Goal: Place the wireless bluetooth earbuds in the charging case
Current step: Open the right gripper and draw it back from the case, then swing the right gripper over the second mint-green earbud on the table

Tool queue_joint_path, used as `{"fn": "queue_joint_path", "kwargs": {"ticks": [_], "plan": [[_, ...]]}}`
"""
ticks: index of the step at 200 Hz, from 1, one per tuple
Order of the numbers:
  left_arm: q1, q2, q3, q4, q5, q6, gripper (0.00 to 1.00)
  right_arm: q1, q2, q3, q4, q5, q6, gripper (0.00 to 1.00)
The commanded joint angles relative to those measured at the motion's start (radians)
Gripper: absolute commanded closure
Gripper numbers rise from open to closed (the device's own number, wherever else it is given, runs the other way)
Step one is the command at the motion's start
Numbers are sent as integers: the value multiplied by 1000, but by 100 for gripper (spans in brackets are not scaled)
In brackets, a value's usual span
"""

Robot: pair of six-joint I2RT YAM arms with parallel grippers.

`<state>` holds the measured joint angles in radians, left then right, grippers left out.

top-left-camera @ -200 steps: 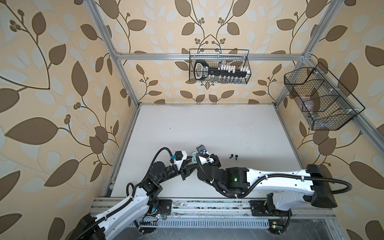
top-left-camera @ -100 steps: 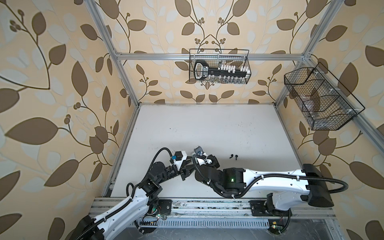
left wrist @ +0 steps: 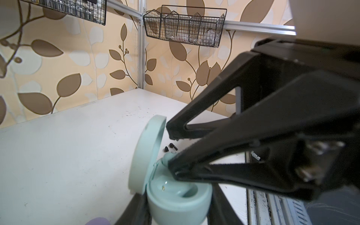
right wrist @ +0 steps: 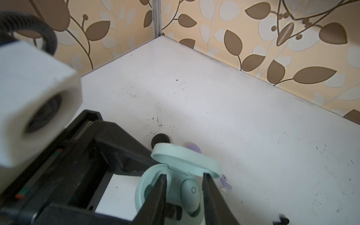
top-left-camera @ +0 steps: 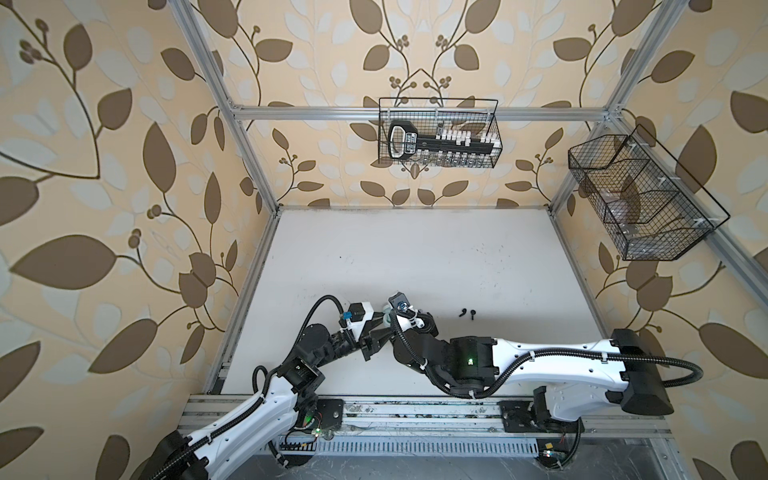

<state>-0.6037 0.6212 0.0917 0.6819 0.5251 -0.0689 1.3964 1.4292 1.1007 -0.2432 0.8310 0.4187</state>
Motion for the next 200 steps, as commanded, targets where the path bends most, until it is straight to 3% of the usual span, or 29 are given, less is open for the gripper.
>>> {"fn": "queue_joint_path", "kwargs": {"ticks": [1,49,77,95,115,145,168,200], "plan": [[-10,-15,-13,114,27,37,100,9,-55,13,-12,-32,28,64],[-10,17,-64,224,41,78,100,10,-222,-20,-42,-78,27,63],[-10,104,-75,320,113,109,100,-17,-331,-61,-31,-125,-11,63],[-10,148,-84,383,156,123,100,-139,-389,-100,-28,-246,-22,63],[-11,179,-91,443,210,129,100,-371,-436,-173,-13,-387,-8,63],[-11,180,-101,488,260,129,100,-639,-400,-296,41,-588,26,62],[-13,178,-100,497,282,132,100,-694,-316,-361,97,-635,26,62],[-18,184,-102,531,311,123,100,-678,-241,-374,166,-688,14,61]]}}
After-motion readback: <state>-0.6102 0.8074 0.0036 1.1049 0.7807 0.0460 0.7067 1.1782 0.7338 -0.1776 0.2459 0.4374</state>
